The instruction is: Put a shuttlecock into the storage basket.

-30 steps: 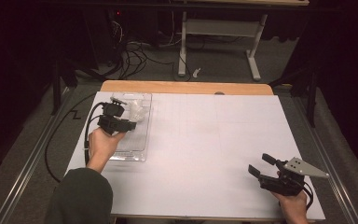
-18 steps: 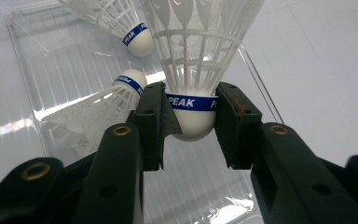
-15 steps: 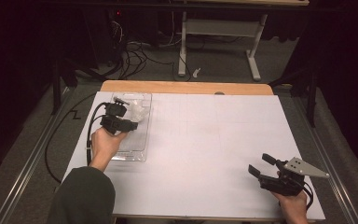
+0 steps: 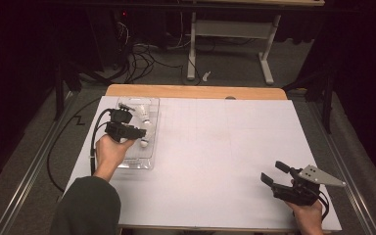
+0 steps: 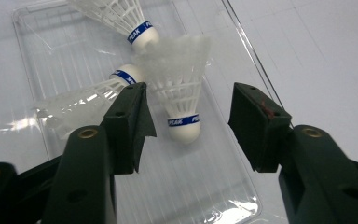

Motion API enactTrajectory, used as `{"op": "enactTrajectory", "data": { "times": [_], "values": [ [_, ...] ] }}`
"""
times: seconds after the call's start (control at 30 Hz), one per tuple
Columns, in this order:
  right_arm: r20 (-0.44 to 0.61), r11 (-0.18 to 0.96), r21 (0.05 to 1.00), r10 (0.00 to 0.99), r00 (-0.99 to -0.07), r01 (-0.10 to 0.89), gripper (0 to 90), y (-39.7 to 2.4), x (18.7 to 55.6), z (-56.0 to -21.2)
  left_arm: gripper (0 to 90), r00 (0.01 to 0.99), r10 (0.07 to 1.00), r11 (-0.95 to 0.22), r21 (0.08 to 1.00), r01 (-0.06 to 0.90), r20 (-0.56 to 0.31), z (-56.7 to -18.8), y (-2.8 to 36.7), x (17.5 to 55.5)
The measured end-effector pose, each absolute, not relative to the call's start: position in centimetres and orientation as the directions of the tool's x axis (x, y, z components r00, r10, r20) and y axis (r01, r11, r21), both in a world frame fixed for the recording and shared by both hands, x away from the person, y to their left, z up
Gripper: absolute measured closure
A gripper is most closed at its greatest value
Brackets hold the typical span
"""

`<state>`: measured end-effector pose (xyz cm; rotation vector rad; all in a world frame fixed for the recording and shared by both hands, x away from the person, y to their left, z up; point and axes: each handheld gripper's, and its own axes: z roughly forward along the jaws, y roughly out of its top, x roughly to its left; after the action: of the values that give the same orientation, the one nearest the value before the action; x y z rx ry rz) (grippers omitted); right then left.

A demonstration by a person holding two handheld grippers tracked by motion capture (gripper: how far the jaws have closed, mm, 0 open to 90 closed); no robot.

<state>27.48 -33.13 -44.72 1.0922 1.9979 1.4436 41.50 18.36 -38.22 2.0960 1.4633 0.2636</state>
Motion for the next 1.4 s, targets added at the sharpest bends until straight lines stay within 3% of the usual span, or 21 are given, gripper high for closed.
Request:
{"op": "enactTrajectory", "data": {
  "times": [1.4],
  "values": [
    [0.092, 0.145, 0.929, 0.800, -0.593, 0.340, 25.2, -33.1, 27.5, -44.7, 39.3, 0.416, 0.900, -0.256, 0.616, 0.745, -0.129, -37.7, 18.1, 39.4]
  ]
}}
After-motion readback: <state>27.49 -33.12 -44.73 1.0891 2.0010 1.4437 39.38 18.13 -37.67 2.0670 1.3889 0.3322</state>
